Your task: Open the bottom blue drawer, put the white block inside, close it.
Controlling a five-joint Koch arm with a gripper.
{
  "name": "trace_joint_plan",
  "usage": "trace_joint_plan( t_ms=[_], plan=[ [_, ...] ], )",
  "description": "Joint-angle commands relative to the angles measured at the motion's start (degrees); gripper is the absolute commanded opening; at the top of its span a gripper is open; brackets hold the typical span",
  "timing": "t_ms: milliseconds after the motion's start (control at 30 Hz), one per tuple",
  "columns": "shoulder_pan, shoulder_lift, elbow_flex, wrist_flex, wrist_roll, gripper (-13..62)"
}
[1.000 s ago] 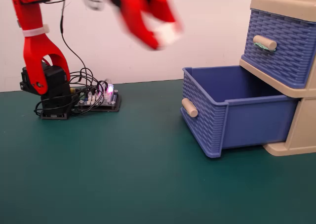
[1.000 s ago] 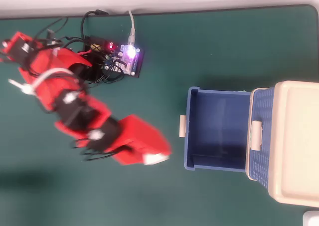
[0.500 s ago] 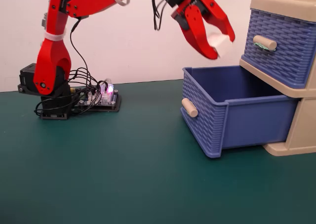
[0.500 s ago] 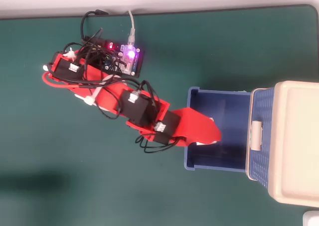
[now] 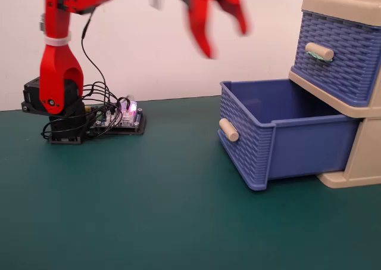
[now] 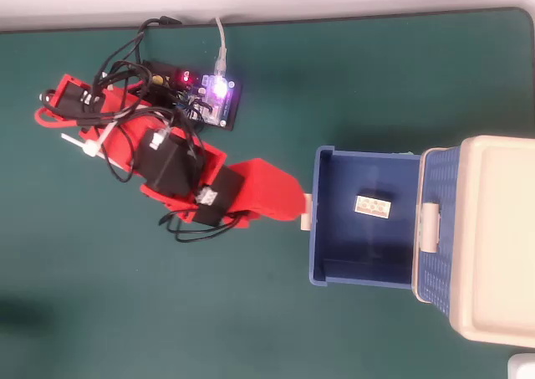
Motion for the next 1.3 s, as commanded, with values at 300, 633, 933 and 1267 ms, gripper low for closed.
trace_joint_plan(
  t_ms=[300, 633, 933, 1267],
  plan=[
    [3.96, -13.01, 2.46, 2.64, -5.98, 33.5],
    [-2.37, -18.81, 0.09, -12.39, -3.69, 33.8],
    [-7.03, -33.49, -11.87, -39.9, -3.52, 33.9],
    [-8.35, -32.7, -18.54, -37.35, 0.79, 34.6]
  ],
)
